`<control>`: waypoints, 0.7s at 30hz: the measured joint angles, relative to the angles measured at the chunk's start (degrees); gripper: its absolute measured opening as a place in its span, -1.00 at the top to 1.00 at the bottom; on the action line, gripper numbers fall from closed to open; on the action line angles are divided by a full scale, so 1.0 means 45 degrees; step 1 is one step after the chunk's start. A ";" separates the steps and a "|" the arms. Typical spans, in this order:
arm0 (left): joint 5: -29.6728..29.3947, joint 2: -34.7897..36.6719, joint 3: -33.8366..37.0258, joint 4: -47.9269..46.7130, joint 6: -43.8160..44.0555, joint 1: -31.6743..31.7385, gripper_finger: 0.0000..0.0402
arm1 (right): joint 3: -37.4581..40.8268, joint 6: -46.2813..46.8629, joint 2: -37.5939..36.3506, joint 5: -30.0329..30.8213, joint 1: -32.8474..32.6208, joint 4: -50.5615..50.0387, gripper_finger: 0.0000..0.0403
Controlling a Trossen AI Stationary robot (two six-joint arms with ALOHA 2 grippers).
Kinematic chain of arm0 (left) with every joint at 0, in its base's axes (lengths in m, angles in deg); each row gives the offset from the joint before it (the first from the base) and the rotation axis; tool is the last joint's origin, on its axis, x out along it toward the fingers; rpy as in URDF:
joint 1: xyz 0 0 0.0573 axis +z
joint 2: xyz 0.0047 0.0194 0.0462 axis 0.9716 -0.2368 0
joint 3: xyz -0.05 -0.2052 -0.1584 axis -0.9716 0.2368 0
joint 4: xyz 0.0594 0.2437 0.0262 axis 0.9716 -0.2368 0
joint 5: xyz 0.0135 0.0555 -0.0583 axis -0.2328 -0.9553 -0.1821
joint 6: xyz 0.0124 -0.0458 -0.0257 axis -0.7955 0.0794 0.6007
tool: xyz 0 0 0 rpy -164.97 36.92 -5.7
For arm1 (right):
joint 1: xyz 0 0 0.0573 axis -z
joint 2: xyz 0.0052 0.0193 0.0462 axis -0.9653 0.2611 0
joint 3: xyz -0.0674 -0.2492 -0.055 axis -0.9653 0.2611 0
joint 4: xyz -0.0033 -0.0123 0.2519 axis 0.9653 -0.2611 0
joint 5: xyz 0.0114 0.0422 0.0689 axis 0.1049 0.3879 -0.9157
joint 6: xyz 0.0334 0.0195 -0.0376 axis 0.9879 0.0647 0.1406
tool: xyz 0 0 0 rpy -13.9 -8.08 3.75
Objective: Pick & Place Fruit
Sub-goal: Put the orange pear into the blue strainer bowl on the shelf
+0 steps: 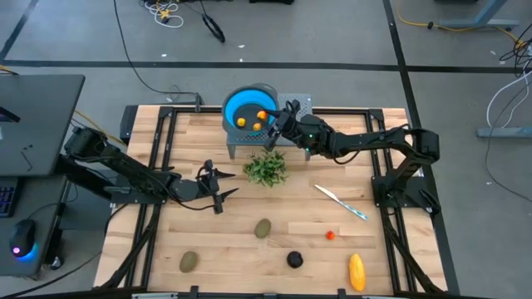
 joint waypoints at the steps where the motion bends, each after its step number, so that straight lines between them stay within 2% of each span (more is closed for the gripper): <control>1: -0.0005 0.0000 0.0000 0.0000 0.0018 0.0000 -0.16 | 0.0000 -0.0017 0.0000 0.0005 0.0008 -0.0036 0.13; 10: -0.0098 0.0000 0.0000 -0.0033 -0.0136 0.0005 -0.16 | 0.0000 -0.0029 -0.0002 0.0034 -0.0052 -0.0504 -0.26; 17: -0.0108 0.0000 0.0000 -0.0259 0.0061 0.0005 -0.16 | 0.0000 -0.0067 -0.0811 0.0034 -0.0877 -0.0620 -0.31; 21: -0.0152 0.0000 0.0000 -0.0282 0.0059 0.0005 -0.16 | 0.0000 0.0155 -0.1557 0.0032 -0.1865 -0.2083 -0.31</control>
